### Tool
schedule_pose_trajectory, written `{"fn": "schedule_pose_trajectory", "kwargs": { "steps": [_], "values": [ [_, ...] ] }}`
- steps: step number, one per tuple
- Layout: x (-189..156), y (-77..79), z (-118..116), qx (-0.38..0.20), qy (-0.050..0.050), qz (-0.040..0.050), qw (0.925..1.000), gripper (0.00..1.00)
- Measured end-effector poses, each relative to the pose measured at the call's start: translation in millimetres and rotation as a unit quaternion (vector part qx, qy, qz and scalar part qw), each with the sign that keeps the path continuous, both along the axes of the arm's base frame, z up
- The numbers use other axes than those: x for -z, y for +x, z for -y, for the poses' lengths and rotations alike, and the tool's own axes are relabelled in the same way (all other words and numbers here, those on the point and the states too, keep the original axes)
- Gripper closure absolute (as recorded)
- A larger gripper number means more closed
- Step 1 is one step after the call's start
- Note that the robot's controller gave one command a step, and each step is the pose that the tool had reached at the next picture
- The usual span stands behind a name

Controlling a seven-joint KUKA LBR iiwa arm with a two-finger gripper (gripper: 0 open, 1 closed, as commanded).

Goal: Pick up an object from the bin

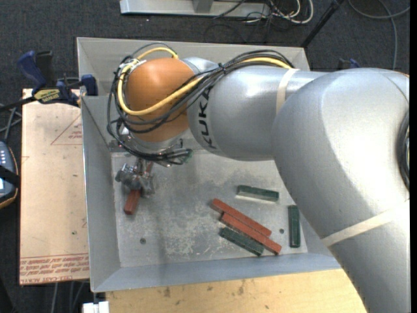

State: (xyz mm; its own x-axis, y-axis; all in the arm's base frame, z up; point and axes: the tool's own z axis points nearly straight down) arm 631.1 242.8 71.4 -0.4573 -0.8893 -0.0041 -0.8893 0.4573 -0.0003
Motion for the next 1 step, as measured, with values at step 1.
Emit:
{"fn": "schedule_pose_trajectory", "kwargs": {
  "steps": [1],
  "values": [
    [0.0,0.0,0.0,0.0,0.0,0.0,1.0,1.0]
  ]
}}
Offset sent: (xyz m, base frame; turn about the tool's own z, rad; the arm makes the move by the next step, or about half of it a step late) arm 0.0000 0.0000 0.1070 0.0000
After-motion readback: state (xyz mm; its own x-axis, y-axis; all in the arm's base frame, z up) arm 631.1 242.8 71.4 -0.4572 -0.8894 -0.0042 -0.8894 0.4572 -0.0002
